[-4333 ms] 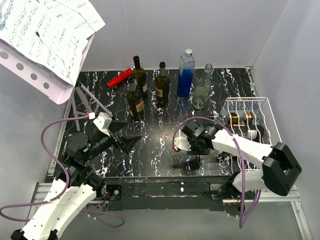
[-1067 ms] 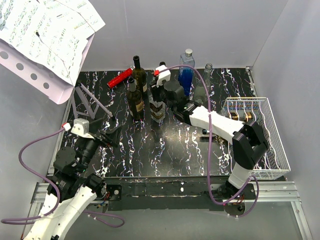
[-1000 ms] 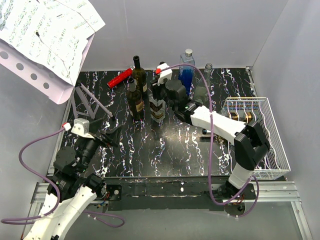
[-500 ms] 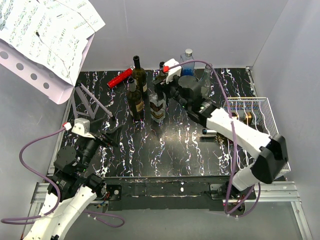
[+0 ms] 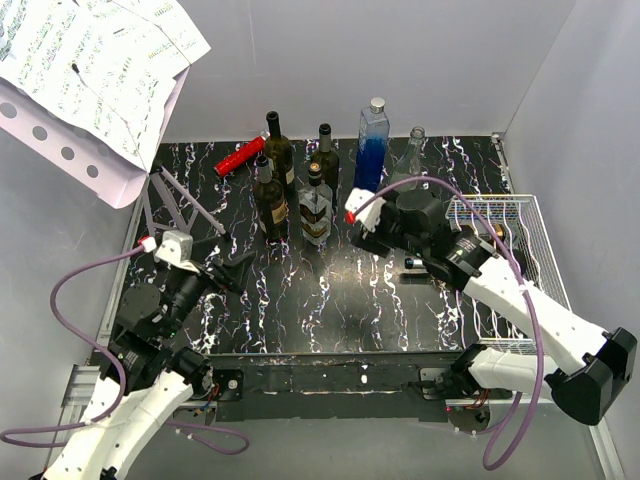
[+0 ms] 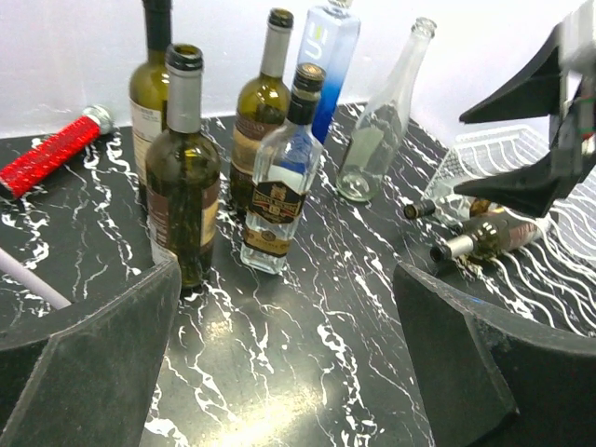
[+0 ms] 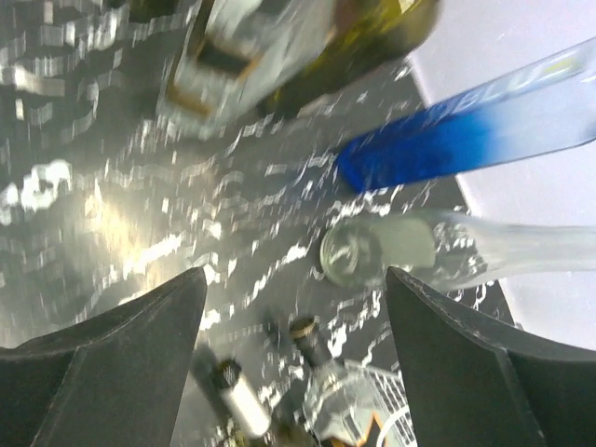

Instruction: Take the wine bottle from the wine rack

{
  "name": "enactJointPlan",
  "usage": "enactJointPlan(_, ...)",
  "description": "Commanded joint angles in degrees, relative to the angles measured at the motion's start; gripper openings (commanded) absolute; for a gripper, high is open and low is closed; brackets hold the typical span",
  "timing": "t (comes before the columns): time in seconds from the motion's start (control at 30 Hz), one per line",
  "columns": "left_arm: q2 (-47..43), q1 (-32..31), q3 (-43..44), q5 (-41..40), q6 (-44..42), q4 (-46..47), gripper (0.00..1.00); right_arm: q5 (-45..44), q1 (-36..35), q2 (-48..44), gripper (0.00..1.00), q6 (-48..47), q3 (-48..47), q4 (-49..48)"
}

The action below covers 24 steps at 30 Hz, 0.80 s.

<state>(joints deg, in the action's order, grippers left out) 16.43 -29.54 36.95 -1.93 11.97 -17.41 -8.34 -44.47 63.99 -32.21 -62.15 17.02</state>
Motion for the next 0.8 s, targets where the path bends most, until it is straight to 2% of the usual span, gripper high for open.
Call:
enactJointPlan(0.0,3.52,-0.26,0.14,5.36,-0.72,0.45,0.98,2.53,1.40,-1.14,0.85,-14.97,2.99,13.29)
enactJointPlan(0.13,4.93,-0.26,0.76,5.54,-0.54,-0.26,0.98,0.88,2.89,1.04,0.84,-21.14,5.37,20.58)
enactJointPlan(0.33,4.76,-0.26,0.49,5.45,-0.45,-0.08,0.98,0.16,7.11,7.90,0.77,-22.72,3.53,26.84)
enactJointPlan(0.47,4.84,-0.26,0.49,5.54,-0.54,-0.08,0.98,-0.27,9.48,10.45,0.76,-24.13,4.14,27.28)
enactJointPlan(0.6,4.84,-0.26,0.41,5.45,-0.63,-0.08,0.98,-4.57,11.85,13.44,0.75,-25.71,5.90,25.97)
enactJointPlan(0.77,4.93,-0.26,0.49,5.36,-0.63,-0.17,0.98,-3.01,13.79,15.02,0.74,-26.15,6.78,25.61)
